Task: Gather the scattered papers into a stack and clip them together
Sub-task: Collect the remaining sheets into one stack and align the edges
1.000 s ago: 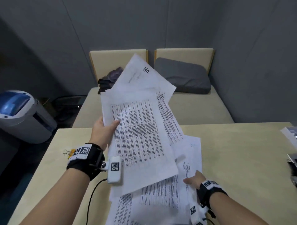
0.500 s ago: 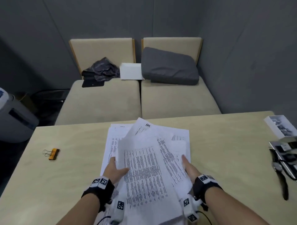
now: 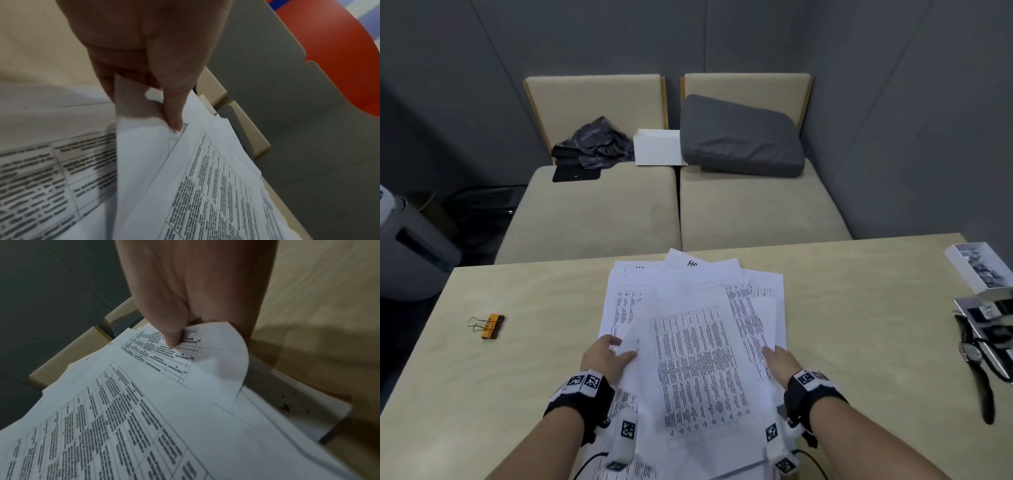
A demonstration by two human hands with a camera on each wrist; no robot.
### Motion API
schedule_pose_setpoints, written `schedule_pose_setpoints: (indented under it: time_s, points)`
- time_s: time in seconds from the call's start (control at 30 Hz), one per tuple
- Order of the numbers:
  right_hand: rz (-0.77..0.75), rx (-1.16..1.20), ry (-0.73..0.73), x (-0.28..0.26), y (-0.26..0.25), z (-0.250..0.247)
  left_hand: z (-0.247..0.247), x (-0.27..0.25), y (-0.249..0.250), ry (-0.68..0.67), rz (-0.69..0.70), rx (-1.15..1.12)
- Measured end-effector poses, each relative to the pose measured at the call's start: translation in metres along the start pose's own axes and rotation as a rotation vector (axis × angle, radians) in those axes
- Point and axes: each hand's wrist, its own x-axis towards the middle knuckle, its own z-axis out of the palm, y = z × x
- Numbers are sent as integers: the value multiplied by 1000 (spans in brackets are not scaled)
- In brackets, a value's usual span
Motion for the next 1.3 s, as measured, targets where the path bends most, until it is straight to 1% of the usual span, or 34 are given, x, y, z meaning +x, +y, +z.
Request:
schedule_pose_setpoints:
  time_s: [0.07,0.13,0.17,0.2,0.23,0.27,0.3,0.33,0.37,0.4,0.43,0.5,0.57,0.63,0.7,0.73,0.8,0.87,0.9,0.97,1.03,1.1,1.17,1.2,1.23,1.3]
  points:
    - [13,-3,6,1,1,0,5,-1,-10,-166,-2,85]
    - [-7,1,-28,-1,2,-1,6,-4,-15,-380,-39,55]
    - [-28,17,-49,-3,3,-2,5,-7,-14,-457,-60,35]
    - [-37,42,-76,-2,5,-2,5,-8,-11,-490,-57,45]
    - [-54,81,-101,-3,8,-3,7,-7,-9,-453,-32,84]
    - [-51,145,-126,-4,8,-3,8,-6,-5,-375,18,117]
    - [-30,210,-128,-5,7,-3,10,-4,-1,-276,49,117]
    - [6,273,-127,-5,5,-3,11,-4,3,-208,71,84]
    - [32,294,-135,-6,4,-3,13,-3,9,-187,84,62]
    - [28,295,-130,-4,4,-2,18,-3,14,-204,100,79]
    - [18,275,-124,-4,5,-3,23,-4,18,-240,112,155]
    - [-40,237,-118,-1,7,0,32,-10,26,-296,126,319]
    - [-103,197,-124,0,9,1,39,-14,31,-322,165,396]
    - [-147,146,-137,1,11,2,44,-14,32,-287,200,402]
    - [-172,114,-140,3,11,2,46,-13,27,-227,210,307]
    - [-191,104,-137,0,10,1,49,-12,25,-219,202,218]
    - [-235,133,-158,-11,4,-2,51,-12,21,-229,149,1]
    - [-283,182,-202,-26,-4,-9,47,-16,22,-247,78,-156]
    - [-295,209,-211,-34,-11,-12,44,-15,23,-261,44,-193]
    - [-346,252,-218,-47,-22,-18,33,-16,25,-285,32,-222]
    - [-416,250,-220,-62,-37,-26,16,-18,31,-270,87,-266]
    - [-489,294,-250,-79,-56,-37,-1,-23,42,-234,137,-420]
    - [-608,312,-216,-99,-76,-46,-24,-37,60,-200,240,-604]
    - [-673,331,-180,-106,-84,-50,-36,-46,71,-161,308,-673]
    - [-716,361,-152,-110,-91,-52,-47,-54,79,-104,346,-709]
    - [-776,401,-84,-123,-102,-53,-66,-73,95,-10,448,-759]
